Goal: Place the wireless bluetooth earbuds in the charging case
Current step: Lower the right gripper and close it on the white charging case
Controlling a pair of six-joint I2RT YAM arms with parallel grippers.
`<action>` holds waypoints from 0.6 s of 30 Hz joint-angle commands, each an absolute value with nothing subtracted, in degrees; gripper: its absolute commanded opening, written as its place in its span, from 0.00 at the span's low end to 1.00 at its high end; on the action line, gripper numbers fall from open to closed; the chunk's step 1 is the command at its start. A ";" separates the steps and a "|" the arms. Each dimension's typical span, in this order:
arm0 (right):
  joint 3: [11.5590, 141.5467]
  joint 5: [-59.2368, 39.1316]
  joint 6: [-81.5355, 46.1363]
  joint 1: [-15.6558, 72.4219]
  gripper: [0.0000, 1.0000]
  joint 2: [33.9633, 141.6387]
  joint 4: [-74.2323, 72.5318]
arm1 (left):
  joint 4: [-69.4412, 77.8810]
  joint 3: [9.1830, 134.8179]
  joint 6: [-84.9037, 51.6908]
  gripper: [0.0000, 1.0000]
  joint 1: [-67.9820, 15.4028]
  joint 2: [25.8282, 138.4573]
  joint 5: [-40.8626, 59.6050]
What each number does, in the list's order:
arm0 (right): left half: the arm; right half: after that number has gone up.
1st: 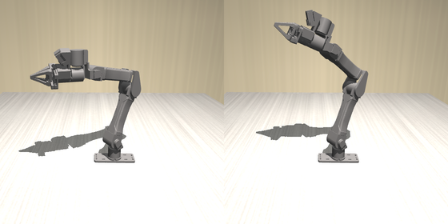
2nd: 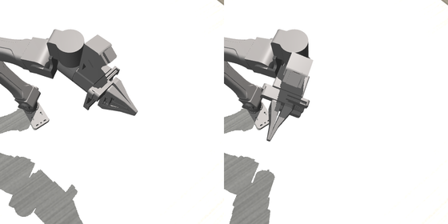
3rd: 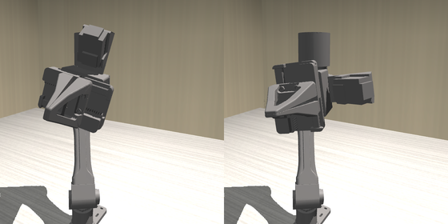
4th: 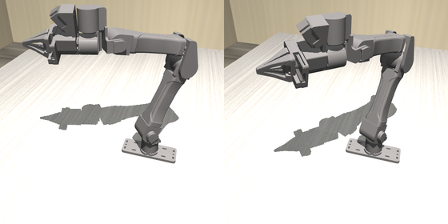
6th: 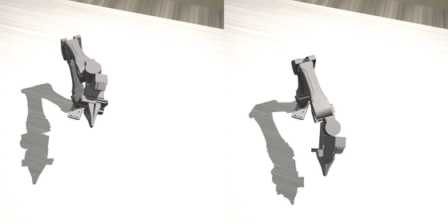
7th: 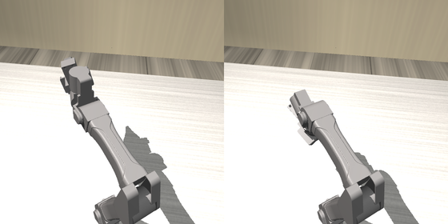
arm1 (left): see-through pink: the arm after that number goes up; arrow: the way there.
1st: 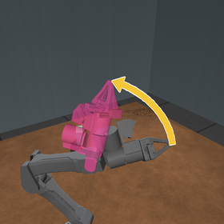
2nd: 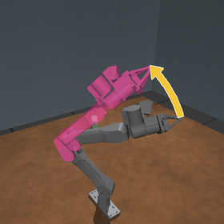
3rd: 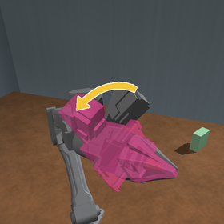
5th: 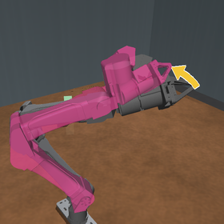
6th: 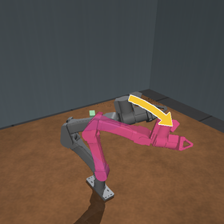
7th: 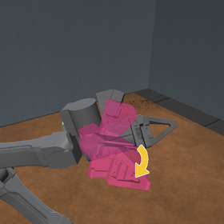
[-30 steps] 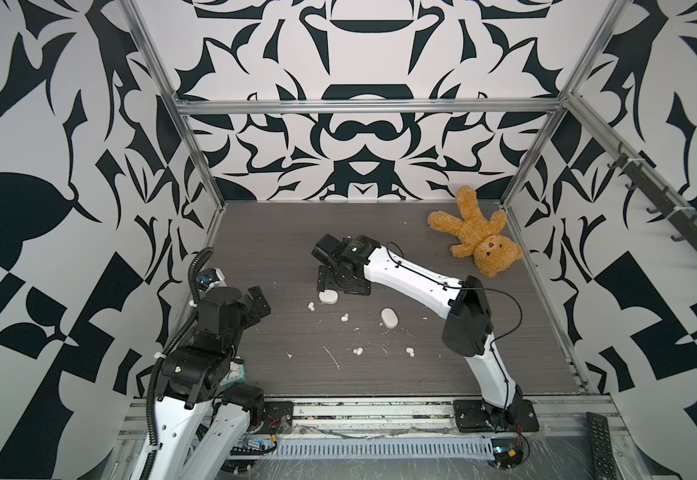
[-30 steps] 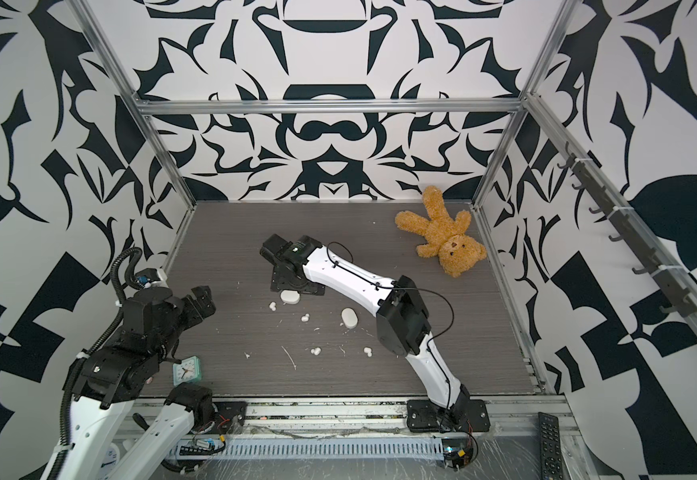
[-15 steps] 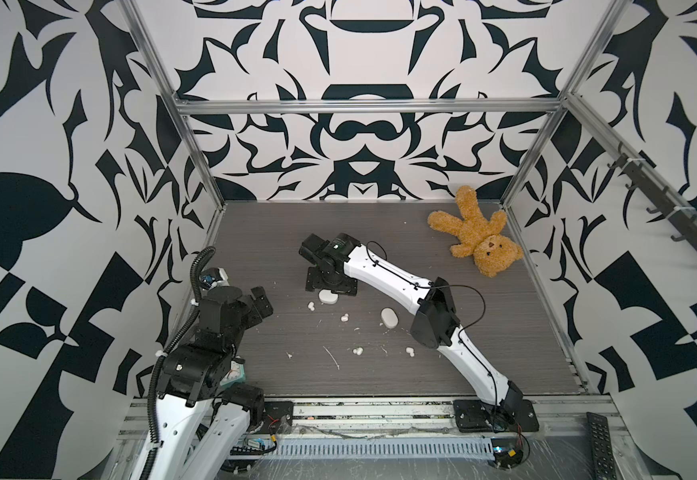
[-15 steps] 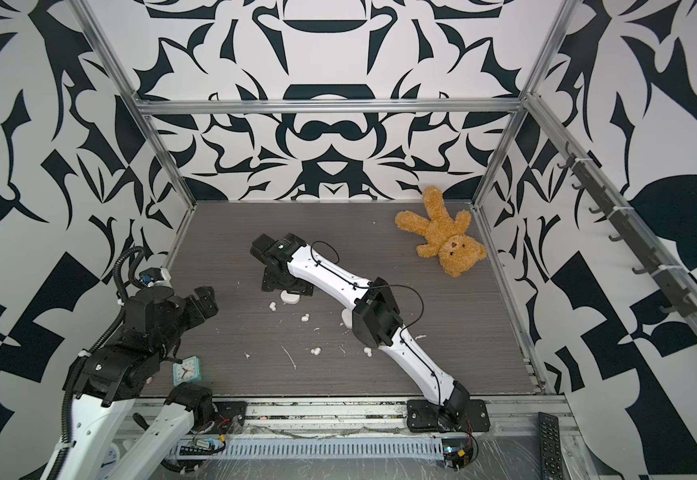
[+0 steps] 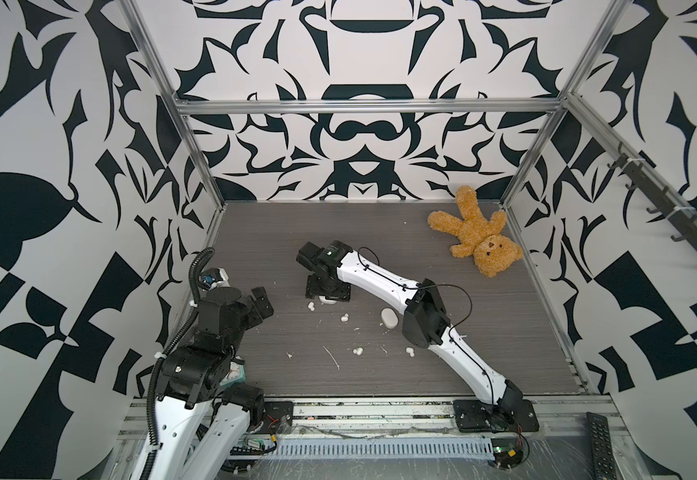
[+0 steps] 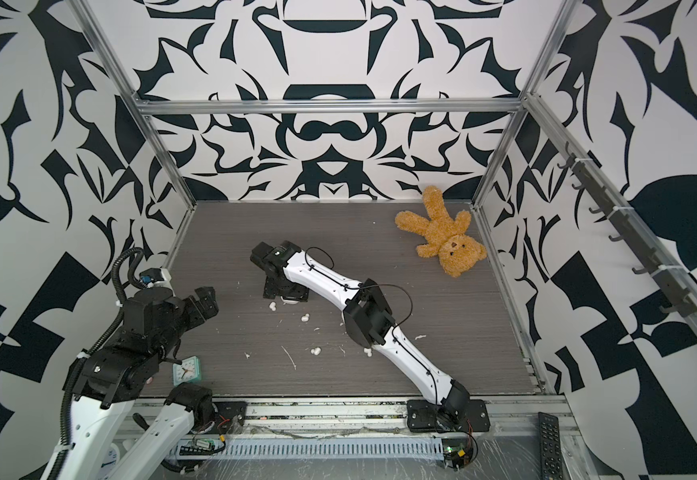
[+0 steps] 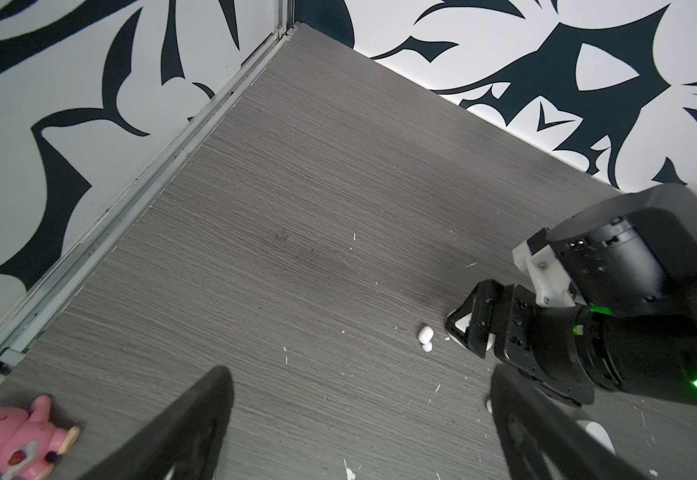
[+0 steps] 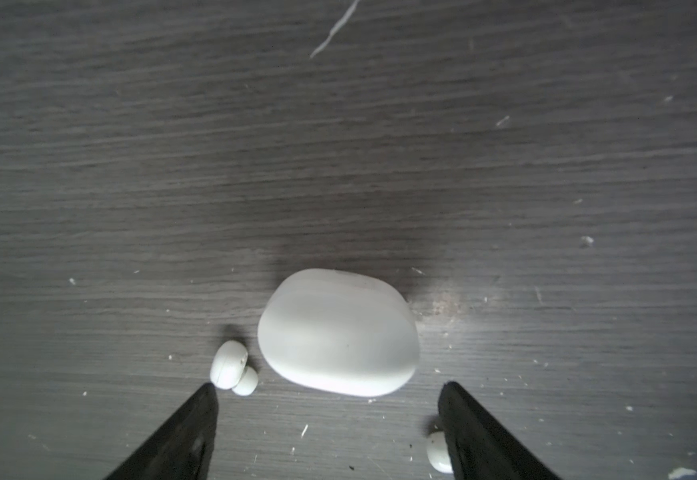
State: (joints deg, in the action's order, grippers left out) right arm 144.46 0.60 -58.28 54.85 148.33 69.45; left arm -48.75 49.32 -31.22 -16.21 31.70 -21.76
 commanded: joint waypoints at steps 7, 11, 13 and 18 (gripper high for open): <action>146.87 3.72 -56.88 54.20 0.81 147.39 68.86 | -49.35 48.61 -31.55 0.99 -16.44 30.77 -21.62; 146.87 3.25 -56.54 54.06 0.78 147.74 67.71 | -49.34 48.53 -31.55 0.99 -16.44 30.67 -21.62; 146.87 3.13 -56.36 54.08 0.80 147.88 67.42 | -49.28 48.52 -31.55 0.99 -16.44 30.64 -21.62; 146.78 3.77 -56.29 54.05 0.81 148.01 67.15 | -49.23 48.47 -31.49 0.99 -16.44 30.54 -21.62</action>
State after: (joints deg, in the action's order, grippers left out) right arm 145.08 2.04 -56.80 54.19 148.94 67.11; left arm -48.71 49.15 -31.22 -16.21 31.18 -21.63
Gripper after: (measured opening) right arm 0.808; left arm 0.990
